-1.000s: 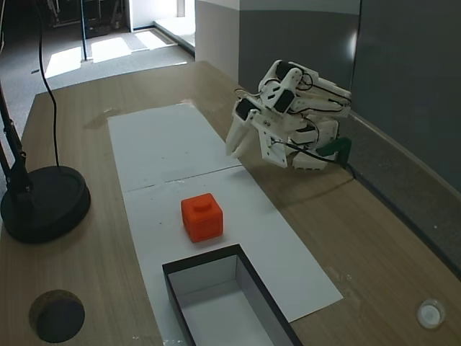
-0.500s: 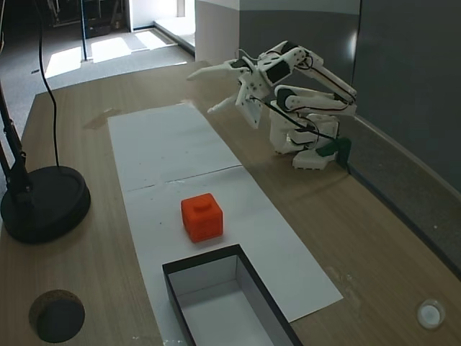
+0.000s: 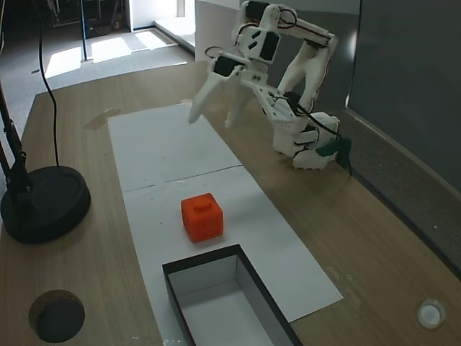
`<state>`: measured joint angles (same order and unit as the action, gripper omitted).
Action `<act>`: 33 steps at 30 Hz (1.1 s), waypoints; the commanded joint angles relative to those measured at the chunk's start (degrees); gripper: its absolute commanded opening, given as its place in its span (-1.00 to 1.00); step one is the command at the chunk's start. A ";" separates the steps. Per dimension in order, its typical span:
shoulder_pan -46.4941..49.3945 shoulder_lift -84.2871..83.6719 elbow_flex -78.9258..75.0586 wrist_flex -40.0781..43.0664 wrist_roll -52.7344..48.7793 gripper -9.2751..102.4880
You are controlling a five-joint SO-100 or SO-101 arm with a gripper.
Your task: Grab a orange square and put it in the box.
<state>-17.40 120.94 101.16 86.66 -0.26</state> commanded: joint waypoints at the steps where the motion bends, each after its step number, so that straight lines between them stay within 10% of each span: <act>1: 1.14 -10.37 -10.28 0.97 -0.18 -0.23; 33: -8.00 -36.04 -14.06 -10.90 1.85 -0.23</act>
<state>-25.40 84.90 90.35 76.29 1.41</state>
